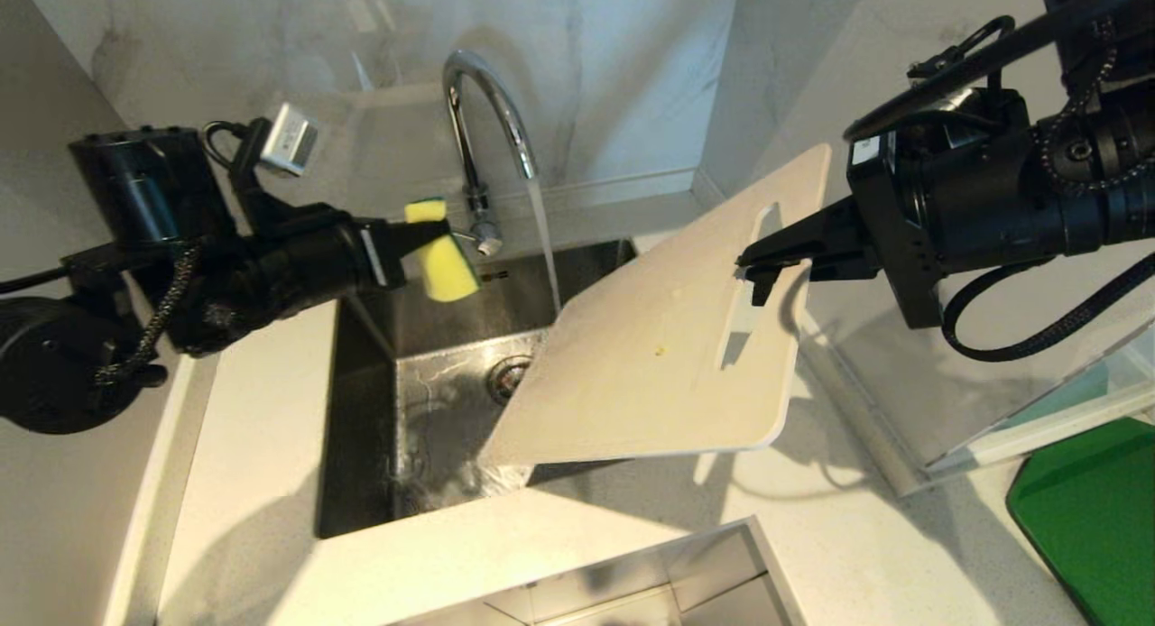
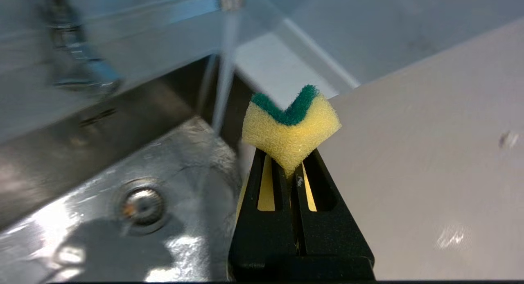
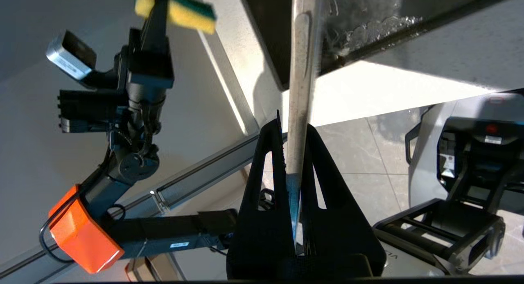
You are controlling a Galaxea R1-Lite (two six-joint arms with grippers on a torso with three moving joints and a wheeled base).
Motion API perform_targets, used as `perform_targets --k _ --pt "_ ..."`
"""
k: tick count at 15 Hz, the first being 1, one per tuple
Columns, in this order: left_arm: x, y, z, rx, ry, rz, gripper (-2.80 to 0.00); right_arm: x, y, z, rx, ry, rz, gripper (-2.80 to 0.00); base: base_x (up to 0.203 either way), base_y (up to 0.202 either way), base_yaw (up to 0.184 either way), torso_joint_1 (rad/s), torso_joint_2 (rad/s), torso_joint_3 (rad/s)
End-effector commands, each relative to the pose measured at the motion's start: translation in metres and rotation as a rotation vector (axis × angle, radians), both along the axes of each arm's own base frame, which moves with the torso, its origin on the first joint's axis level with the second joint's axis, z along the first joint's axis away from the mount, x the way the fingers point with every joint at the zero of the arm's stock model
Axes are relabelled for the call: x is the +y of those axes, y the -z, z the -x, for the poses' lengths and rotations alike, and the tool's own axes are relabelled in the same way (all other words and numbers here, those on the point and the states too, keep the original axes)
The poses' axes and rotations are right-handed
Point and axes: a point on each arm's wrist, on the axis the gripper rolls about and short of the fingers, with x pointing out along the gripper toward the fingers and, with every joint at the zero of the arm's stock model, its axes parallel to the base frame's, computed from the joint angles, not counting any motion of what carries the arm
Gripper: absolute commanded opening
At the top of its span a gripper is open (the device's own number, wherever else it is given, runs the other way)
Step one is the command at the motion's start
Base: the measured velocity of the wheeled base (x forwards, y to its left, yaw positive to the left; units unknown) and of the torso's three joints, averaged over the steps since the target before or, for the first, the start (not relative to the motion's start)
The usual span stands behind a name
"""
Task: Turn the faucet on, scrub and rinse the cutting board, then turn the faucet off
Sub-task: Put down the cleaning cloth
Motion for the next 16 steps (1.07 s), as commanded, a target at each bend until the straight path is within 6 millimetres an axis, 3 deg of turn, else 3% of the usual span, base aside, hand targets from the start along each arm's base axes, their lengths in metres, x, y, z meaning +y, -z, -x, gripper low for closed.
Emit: perform_targets --k 1,4,9,16 --pt "-0.037 -0.002 -0.006 0.032 0.064 0.021 -2.80 0.001 0.004 -0.004 0.021 -0.002 0.000 -2.80 0.000 0.000 0.000 0.000 0.00 0.000" --pt "-0.066 -0.015 0.005 0.070 0.128 0.047 -2.80 0.002 0.007 -0.007 0.032 -0.002 0.006 -2.80 0.000 0.000 0.000 0.000 0.00 0.000" --pt "-0.102 -0.016 0.030 0.156 0.205 0.094 -2.80 0.002 0.008 -0.008 0.032 -0.003 0.010 -2.80 0.000 0.000 0.000 0.000 0.00 0.000" --pt "-0.108 -0.012 0.038 0.224 0.228 0.057 -2.80 0.003 0.005 -0.011 -0.005 0.000 -0.001 -2.80 0.000 0.000 0.000 0.000 0.00 0.000"
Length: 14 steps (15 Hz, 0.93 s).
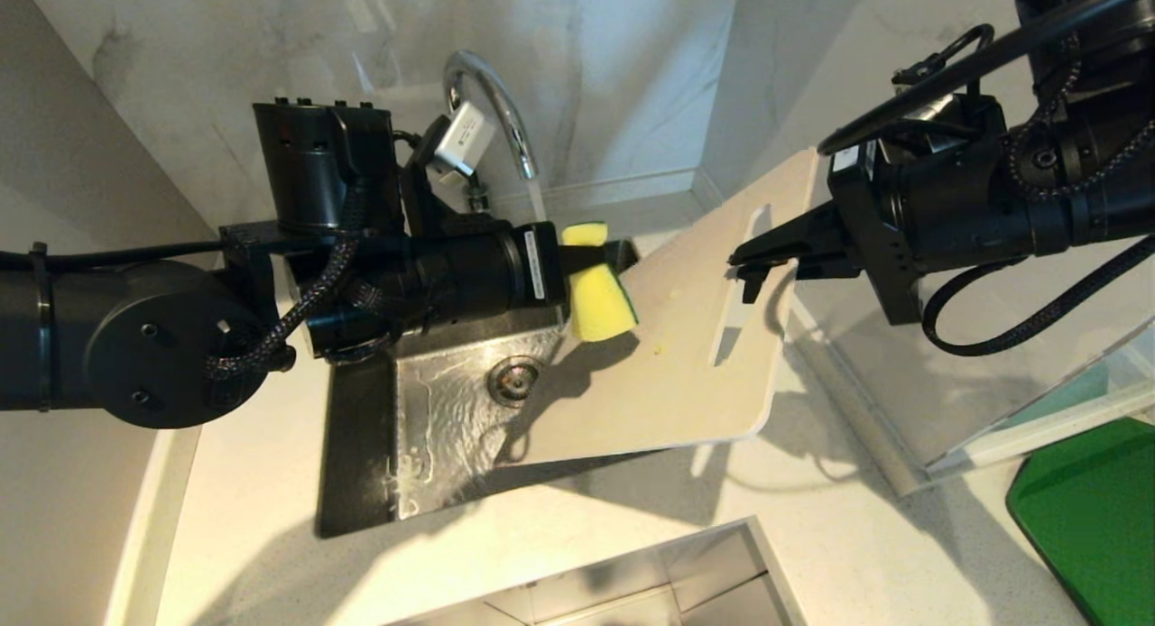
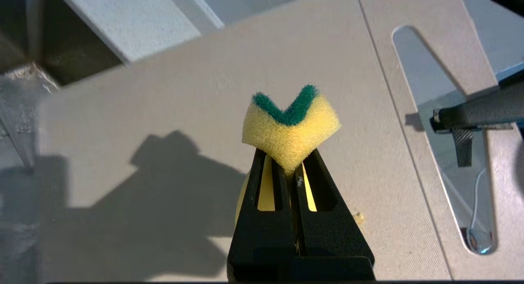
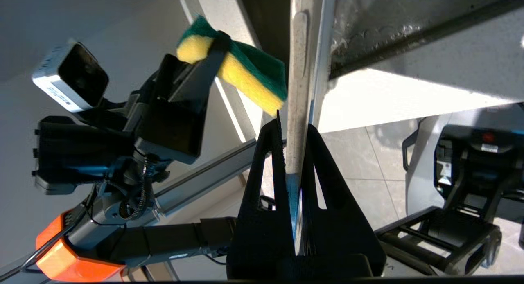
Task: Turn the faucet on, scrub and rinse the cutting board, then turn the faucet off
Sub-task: Put down the cleaning cloth
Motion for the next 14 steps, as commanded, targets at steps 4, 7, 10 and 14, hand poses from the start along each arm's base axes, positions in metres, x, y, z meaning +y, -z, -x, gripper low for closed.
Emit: perform_targets --k 4,7,10,14 --pt "-0.002 0.014 0.007 0.043 0.024 -0.034 -2.80 0.002 0.001 -0.005 -0.004 -0.001 -0.009 -2.80 0.000 0.000 0.000 0.000 0.00 0.000" --pt "-0.006 0.032 0.017 0.085 0.049 -0.074 -2.80 0.002 0.000 -0.008 -0.019 -0.001 -0.012 -2.80 0.000 0.000 0.000 0.000 0.00 0.000" --pt "-0.003 0.055 0.025 0.126 0.055 -0.118 -2.80 0.002 -0.001 -0.009 -0.023 0.001 -0.012 -2.80 0.000 0.000 0.000 0.000 0.00 0.000" --pt "0.007 0.084 0.031 0.142 0.047 -0.134 -2.80 0.002 -0.003 -0.009 -0.031 0.001 -0.015 -2.80 0.000 0.000 0.000 0.000 0.00 0.000"
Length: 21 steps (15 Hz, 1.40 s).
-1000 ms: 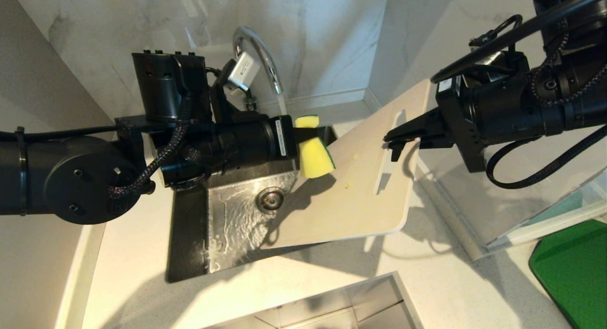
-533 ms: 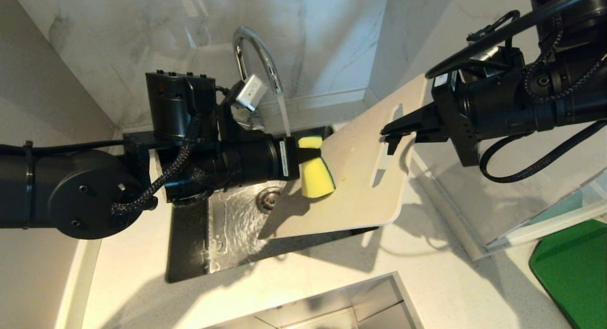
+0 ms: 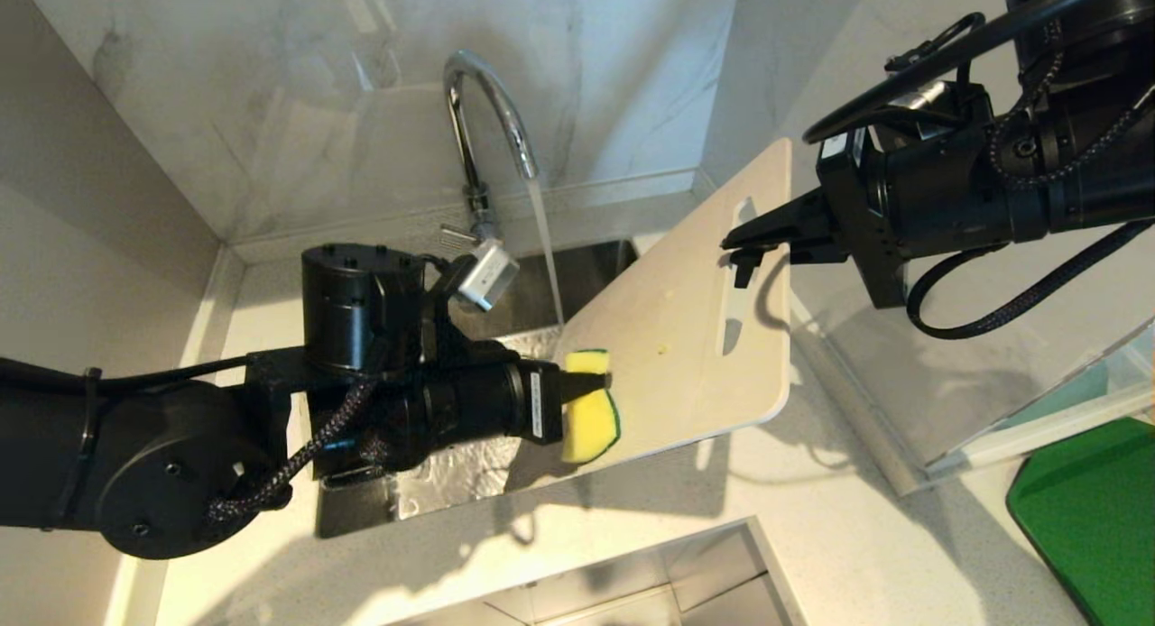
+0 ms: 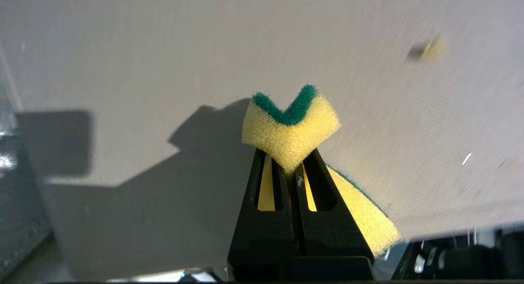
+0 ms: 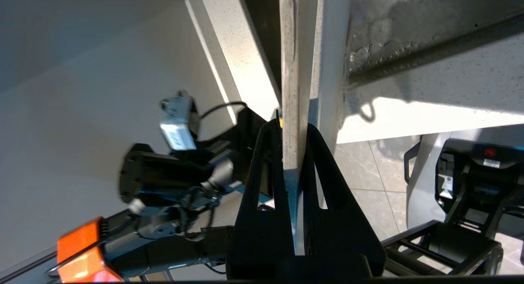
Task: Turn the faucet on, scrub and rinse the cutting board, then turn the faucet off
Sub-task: Put down the cleaning cloth
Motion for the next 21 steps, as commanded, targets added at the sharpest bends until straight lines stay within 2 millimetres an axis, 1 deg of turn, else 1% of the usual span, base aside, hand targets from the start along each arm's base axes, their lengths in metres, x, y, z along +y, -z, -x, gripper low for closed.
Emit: perform_targets --k 1,3,7,9,10,11,12,14,17,18,19,21 --pt "0.011 0.018 0.004 0.028 -0.014 -0.025 -2.80 0.000 0.000 0.000 0.007 -0.002 -0.004 -2.80 0.000 0.000 0.000 0.000 0.00 0.000" --pt "0.028 0.025 -0.006 0.027 -0.072 -0.022 -2.80 0.000 -0.001 0.001 0.004 -0.002 -0.004 -2.80 0.000 0.000 0.000 0.000 0.00 0.000" --pt "0.074 0.039 -0.039 0.045 -0.212 -0.032 -2.80 0.000 -0.001 0.002 0.004 -0.003 -0.006 -2.80 0.000 0.000 0.000 0.000 0.00 0.000" --pt "0.098 0.053 -0.052 0.065 -0.263 -0.043 -2.80 0.000 -0.002 0.003 0.003 -0.006 -0.009 -2.80 0.000 0.000 0.000 0.000 0.00 0.000" --pt "0.106 0.062 -0.058 0.063 -0.279 -0.050 -2.80 -0.001 -0.002 0.004 0.002 -0.005 -0.009 -2.80 0.000 0.000 0.000 0.000 0.00 0.000" --pt "0.108 0.062 -0.061 0.041 -0.285 -0.035 -2.80 -0.001 -0.003 0.005 0.004 -0.005 -0.008 -2.80 0.000 0.000 0.000 0.000 0.00 0.000" --pt "0.108 0.056 -0.063 0.021 -0.284 -0.022 -2.80 -0.001 -0.002 0.006 0.006 -0.005 -0.008 -2.80 0.000 0.000 0.000 0.000 0.00 0.000" --pt "0.098 0.029 -0.068 -0.054 -0.265 0.025 -2.80 -0.003 -0.007 0.012 -0.008 -0.008 -0.013 -2.80 0.000 0.000 0.000 0.000 0.00 0.000" --pt "0.067 -0.021 -0.071 -0.123 -0.194 0.083 -2.80 -0.004 -0.008 0.017 -0.001 -0.011 -0.012 -2.80 0.000 0.000 0.000 0.000 0.00 0.000" --pt "0.055 -0.034 -0.072 -0.133 -0.171 0.100 -2.80 -0.005 -0.007 0.018 0.007 -0.012 -0.011 -2.80 0.000 0.000 0.000 0.000 0.00 0.000" --pt "0.041 -0.042 -0.075 -0.141 -0.148 0.113 -2.80 -0.004 -0.007 0.019 0.009 -0.013 -0.010 -2.80 0.000 0.000 0.000 0.000 0.00 0.000" --pt "0.014 -0.039 -0.088 -0.138 -0.120 0.117 -2.80 -0.005 -0.008 0.020 0.008 -0.015 -0.011 -2.80 0.000 0.000 0.000 0.000 0.00 0.000"
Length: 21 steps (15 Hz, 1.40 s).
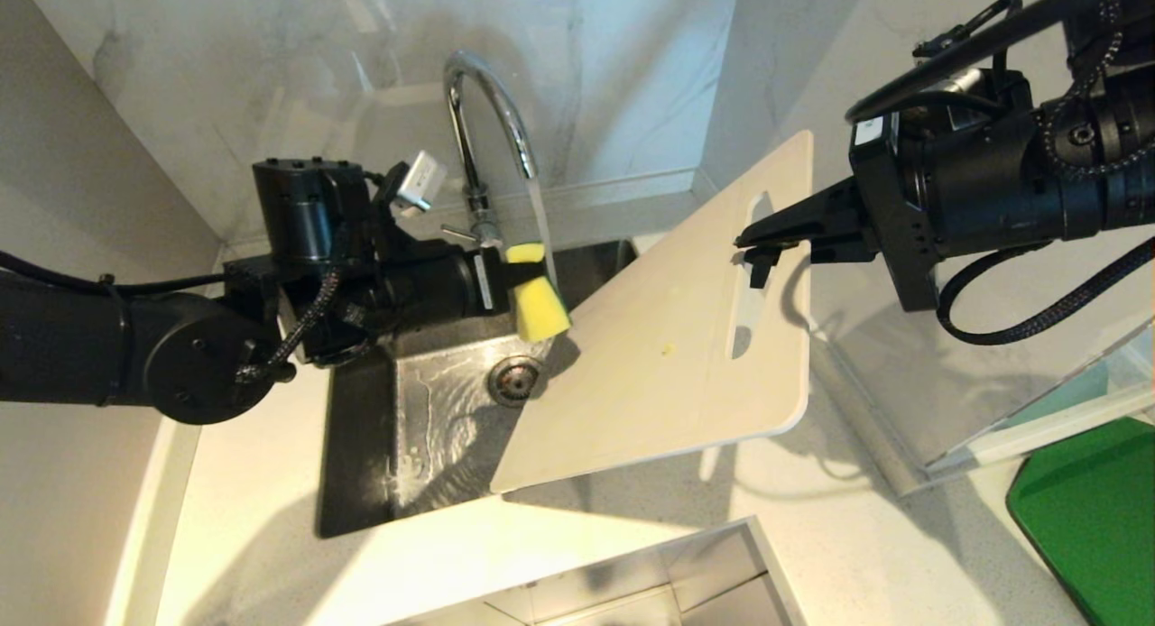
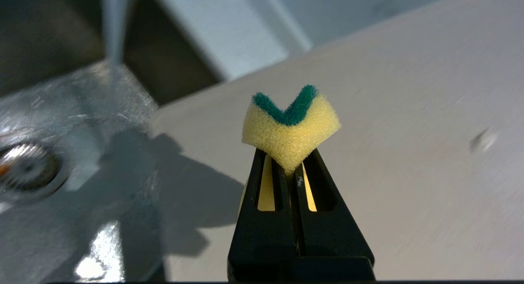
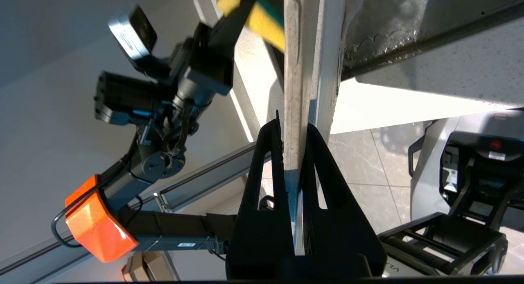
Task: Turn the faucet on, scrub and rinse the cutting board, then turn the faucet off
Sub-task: Put down the cleaning cloth
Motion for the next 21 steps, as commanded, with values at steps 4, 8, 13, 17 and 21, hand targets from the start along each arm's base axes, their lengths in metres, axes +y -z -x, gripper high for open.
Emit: perform_targets --k 4,8,13,17,21 --pt "-0.066 0.012 -0.029 -0.021 0.069 0.058 -2.80 0.000 0.000 0.004 0.016 -0.022 -0.010 -2.80 0.000 0.000 0.000 0.000 0.00 0.000" --pt "-0.083 0.021 -0.031 -0.004 0.079 0.063 -2.80 0.000 -0.001 0.003 0.008 -0.022 -0.013 -2.80 0.000 0.000 0.000 0.000 0.00 0.000" --pt "-0.065 0.055 -0.017 0.094 0.058 -0.025 -2.80 0.001 -0.002 0.000 0.001 -0.022 -0.014 -2.80 0.000 0.000 0.000 0.000 0.00 0.000" --pt "-0.030 0.082 -0.002 0.138 0.017 -0.066 -2.80 0.001 -0.003 -0.001 -0.005 -0.022 -0.016 -2.80 0.000 0.000 0.000 0.000 0.00 0.000" --pt "0.011 0.101 0.016 0.170 -0.036 -0.102 -2.80 0.001 -0.004 -0.001 -0.008 -0.022 -0.017 -2.80 0.000 0.000 0.000 0.000 0.00 0.000"
